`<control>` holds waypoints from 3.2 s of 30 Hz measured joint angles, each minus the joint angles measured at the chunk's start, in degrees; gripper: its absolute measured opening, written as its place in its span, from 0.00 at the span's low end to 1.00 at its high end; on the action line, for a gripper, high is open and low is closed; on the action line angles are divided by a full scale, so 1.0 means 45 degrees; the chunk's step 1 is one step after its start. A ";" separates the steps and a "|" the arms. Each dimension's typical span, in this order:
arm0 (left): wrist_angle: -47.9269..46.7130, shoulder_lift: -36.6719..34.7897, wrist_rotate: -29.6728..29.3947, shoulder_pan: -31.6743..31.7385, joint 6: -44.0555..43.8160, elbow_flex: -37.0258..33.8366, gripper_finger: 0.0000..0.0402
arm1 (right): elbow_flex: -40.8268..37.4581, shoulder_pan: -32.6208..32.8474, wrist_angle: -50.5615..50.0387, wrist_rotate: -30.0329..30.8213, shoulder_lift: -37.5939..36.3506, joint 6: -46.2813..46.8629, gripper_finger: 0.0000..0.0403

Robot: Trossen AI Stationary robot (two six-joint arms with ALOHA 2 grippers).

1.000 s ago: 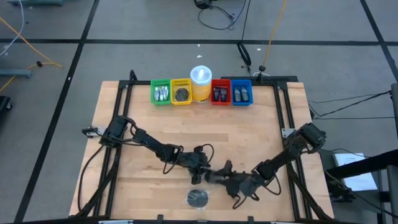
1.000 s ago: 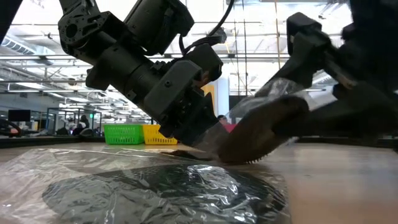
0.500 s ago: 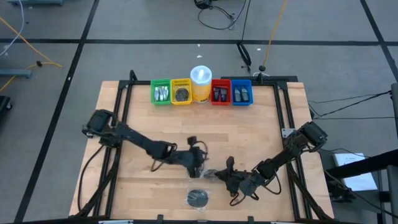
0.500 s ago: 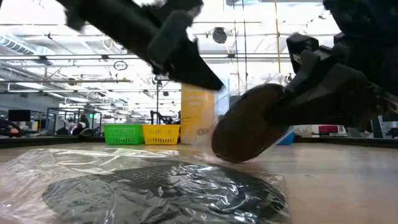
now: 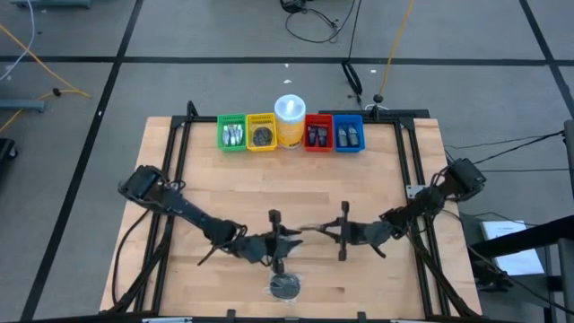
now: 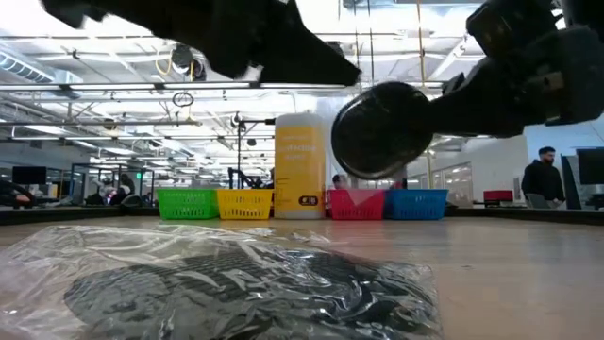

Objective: Pick & Place Travel size toiletries
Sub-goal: Put the black hairbrush into the yellow basket

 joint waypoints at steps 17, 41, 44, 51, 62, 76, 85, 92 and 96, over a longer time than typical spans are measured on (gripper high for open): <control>0.0762 0.0433 0.3891 0.2273 -0.2536 0.0002 0.67 | -0.0088 -0.0073 -0.0091 -0.0005 0.0019 0.0080 0.10; -0.6827 -0.3205 -0.1081 0.2008 -0.5990 0.0021 0.02 | -0.0078 0.0310 -0.0239 0.1025 -0.0049 -0.0359 0.42; -0.9980 -0.4650 -0.2668 0.2476 -0.8095 0.0021 0.03 | -0.0078 0.0306 -0.0207 0.0972 -0.0053 -0.0342 0.46; -1.2598 -0.6393 -0.3166 0.5624 -1.0796 -0.0526 0.02 | -0.0078 0.0335 -0.0217 0.0962 -0.0053 -0.0272 0.48; -0.6086 -0.6395 0.2838 1.1791 -1.0627 -0.2422 0.02 | -0.0078 0.0330 -0.0381 0.0962 -0.0053 0.0071 0.45; -0.2381 -0.3983 0.4252 1.3092 -1.2682 -0.3486 0.07 | -0.0078 0.0374 -0.0386 0.0962 -0.0053 0.0029 0.45; -0.1877 -0.2804 0.5424 1.3938 -1.2845 -0.3481 0.11 | -0.0083 0.0374 -0.0382 0.0960 -0.0053 0.0029 0.44; -0.1268 -0.3182 0.6735 1.4710 -1.2146 -0.3479 0.35 | -0.0088 0.0374 -0.0387 0.0958 -0.0053 0.0029 0.44; -0.1324 -0.3835 0.8396 1.5128 -1.2349 -0.3476 0.49 | -0.0088 0.0378 -0.0387 0.0957 -0.0053 0.0029 0.44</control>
